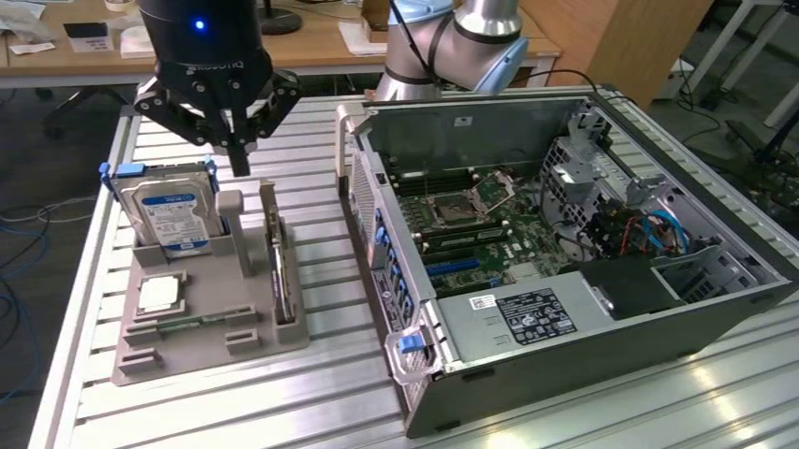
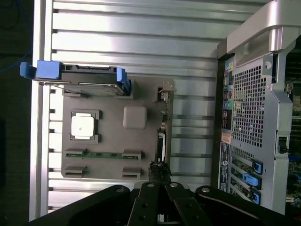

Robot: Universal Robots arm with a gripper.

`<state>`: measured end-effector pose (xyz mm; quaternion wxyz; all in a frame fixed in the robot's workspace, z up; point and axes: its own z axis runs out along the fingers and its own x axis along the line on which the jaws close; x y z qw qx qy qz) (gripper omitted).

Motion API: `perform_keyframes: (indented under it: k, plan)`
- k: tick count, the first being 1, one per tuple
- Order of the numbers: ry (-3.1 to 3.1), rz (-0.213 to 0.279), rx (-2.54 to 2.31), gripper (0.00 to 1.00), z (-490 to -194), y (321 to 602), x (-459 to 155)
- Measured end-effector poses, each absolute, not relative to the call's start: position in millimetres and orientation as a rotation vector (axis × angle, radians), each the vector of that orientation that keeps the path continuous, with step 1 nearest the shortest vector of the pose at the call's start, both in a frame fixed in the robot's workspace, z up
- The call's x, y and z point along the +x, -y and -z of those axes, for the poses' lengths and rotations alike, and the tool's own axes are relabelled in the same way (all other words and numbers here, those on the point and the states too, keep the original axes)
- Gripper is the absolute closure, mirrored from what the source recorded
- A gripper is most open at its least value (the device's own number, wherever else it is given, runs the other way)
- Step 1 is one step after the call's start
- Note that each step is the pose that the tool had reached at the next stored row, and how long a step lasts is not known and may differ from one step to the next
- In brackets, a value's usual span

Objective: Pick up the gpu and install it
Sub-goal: 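Pick up the gpu and move the gpu toward the slot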

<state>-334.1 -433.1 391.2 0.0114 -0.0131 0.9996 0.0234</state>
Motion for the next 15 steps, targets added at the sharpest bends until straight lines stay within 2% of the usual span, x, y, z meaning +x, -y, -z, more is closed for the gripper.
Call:
perform_keyframes:
  k: [5, 6, 7, 8, 9, 11, 12, 14, 15]
  plan:
    - [-3.118, -0.074, -0.041, 0.89, -391.2, 433.1, -334.1]
    - [-3.118, -0.074, -0.041, 0.83, -391.3, 433.1, -334.1]
    - [-3.118, -0.074, -0.041, 0.83, -391.3, 433.1, -334.1]
    - [-3.118, -0.074, -0.041, 0.76, -391.3, 433.1, -334.1]
    - [-3.118, -0.074, -0.041, 0.76, -391.3, 433.1, -334.1]
    - [-3.118, -0.075, -0.041, 0.65, -391.2, 433.1, -334.1]
    - [-3.118, -0.075, -0.041, 0.65, -391.2, 433.1, -334.1]
    - [-3.118, -0.075, -0.041, 0.53, -391.3, 433.1, -334.1]
    - [-3.118, -0.075, -0.041, 0.53, -391.3, 433.2, -334.2]
